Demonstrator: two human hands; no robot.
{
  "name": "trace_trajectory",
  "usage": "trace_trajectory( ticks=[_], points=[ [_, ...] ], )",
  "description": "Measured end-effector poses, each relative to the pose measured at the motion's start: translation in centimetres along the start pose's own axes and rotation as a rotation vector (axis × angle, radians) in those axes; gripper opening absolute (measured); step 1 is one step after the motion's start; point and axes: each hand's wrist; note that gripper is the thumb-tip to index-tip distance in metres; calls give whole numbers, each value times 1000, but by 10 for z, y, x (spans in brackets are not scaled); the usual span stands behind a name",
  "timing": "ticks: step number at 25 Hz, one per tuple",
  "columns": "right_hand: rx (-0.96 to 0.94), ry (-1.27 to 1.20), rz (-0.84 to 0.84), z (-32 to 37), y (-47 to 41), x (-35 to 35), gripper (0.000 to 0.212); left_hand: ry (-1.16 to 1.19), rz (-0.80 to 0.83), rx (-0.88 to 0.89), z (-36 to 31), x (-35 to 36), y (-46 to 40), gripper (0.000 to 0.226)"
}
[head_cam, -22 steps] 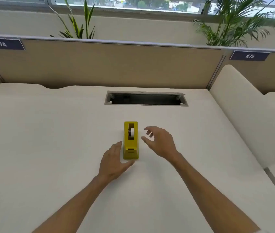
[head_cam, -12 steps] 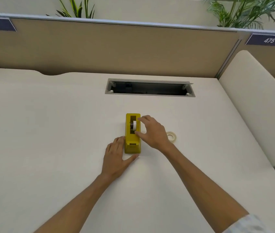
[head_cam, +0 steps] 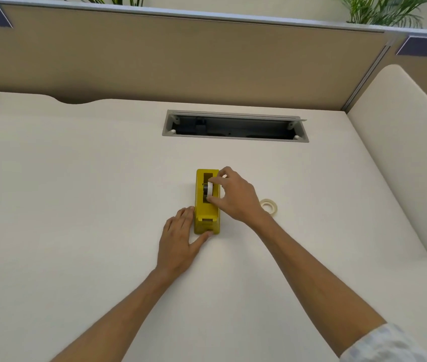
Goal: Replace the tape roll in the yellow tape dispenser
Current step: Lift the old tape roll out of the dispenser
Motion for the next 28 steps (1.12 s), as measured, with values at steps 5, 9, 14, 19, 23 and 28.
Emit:
trace_trajectory(
  ticks=[5,9,14,19,23,28],
  points=[
    [-7,21,1,8,-6,-1,45,7,0,-18,2,1,1,77],
    [8,35,3,12,-11,-4,43,10,3,-23,3,3,1,77],
    [0,33,-26,12,-9,-4,41,20,12,0,5,2,2,71],
    [-3,-2,-119,16,-4,-8,40,179,45,-61,4,-4,4,67],
    [-23,-40,-167,25,8,-22,40,379,-36,-132,-2,-16,0,58],
    [-57,-80,-190,39,41,-36,40,538,-208,-12,-36,-42,-11,42]
  ],
)
Point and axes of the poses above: each hand's wrist, its own y-axis away from the middle knuckle, its own x-axis out of the palm, z = x × y, and after that the axes turned 1 degree about y, right-handed
